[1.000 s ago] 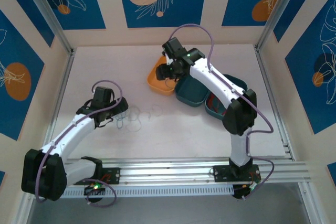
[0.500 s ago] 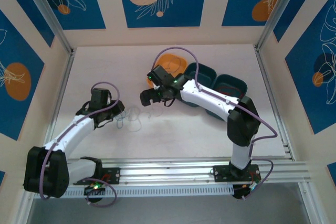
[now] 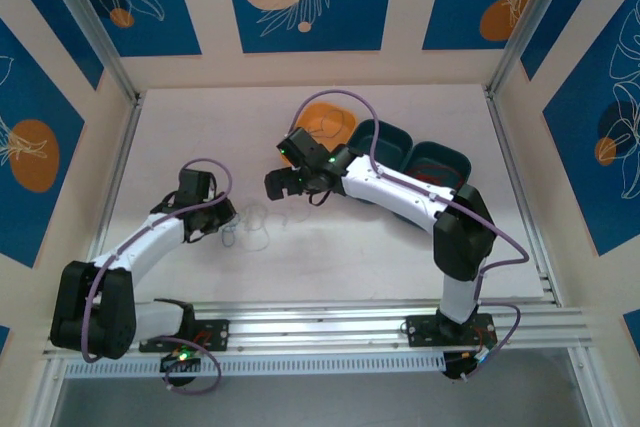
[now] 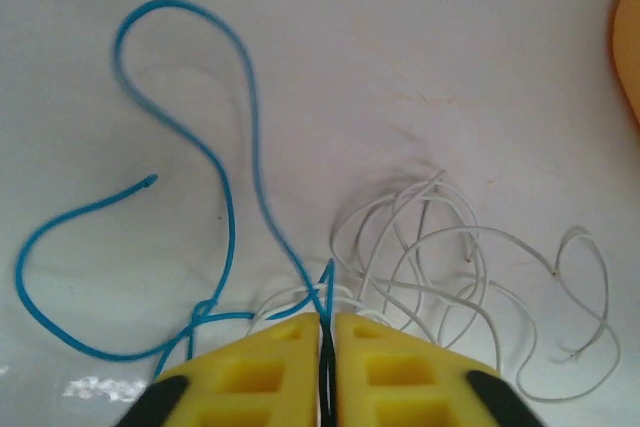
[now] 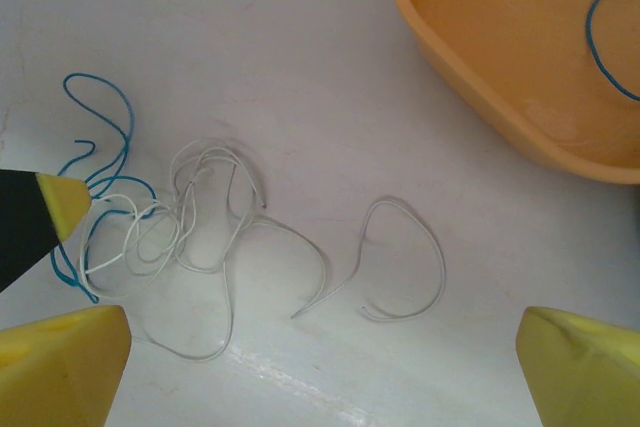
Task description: Untangle the cables
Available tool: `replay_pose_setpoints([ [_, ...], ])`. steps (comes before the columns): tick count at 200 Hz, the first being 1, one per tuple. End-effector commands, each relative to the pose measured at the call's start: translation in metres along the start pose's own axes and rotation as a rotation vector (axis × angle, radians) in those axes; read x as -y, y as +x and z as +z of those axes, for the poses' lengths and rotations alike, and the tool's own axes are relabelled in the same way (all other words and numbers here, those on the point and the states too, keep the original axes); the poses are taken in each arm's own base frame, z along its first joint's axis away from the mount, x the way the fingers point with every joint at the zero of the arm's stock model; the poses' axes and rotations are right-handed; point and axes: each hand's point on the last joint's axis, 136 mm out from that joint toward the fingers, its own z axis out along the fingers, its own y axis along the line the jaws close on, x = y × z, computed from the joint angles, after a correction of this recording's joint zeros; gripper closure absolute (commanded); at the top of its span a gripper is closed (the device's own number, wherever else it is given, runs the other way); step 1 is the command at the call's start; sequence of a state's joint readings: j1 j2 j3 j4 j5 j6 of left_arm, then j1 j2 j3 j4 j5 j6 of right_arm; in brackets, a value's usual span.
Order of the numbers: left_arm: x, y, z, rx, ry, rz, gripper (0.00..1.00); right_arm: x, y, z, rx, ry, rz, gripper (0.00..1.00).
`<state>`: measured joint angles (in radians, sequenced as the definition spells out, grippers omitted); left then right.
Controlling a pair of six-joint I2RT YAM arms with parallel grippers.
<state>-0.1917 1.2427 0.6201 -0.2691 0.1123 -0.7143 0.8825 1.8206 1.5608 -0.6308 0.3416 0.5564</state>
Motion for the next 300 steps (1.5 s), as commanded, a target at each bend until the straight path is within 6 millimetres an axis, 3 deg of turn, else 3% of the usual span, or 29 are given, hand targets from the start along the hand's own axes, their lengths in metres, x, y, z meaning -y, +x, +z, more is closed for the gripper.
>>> replay_pose_setpoints([
  [1, 0.012, -0.013, -0.014, 0.045, 0.045, 0.003, 0.98, 0.002, -0.010, -0.014, 0.049, -0.006, 0.032, 0.01],
  [66, 0.029, -0.033, -0.059, 0.139, 0.071, 0.059, 1.00, -0.010, -0.011, -0.015, 0.055, -0.091, 0.036, 0.01],
  [122, 0.057, -0.051, -0.105, 0.228, 0.160, 0.108, 1.00, -0.051, -0.012, -0.038, 0.163, -0.382, -0.061, 0.00],
  [151, 0.087, -0.055, -0.122, 0.245, 0.298, 0.146, 1.00, -0.062, -0.011, -0.045, 0.179, -0.481, -0.085, 0.08],
  [174, 0.105, -0.055, -0.129, 0.234, 0.389, 0.175, 1.00, -0.068, -0.013, -0.047, 0.168, -0.563, -0.076, 0.21],
  [205, 0.116, -0.053, -0.134, 0.213, 0.442, 0.193, 1.00, -0.073, -0.019, -0.036, 0.141, -0.624, -0.043, 0.40],
  [300, 0.113, -0.047, -0.131, 0.185, 0.435, 0.189, 1.00, -0.111, -0.028, 0.029, 0.186, -0.618, -0.096, 0.61],
])
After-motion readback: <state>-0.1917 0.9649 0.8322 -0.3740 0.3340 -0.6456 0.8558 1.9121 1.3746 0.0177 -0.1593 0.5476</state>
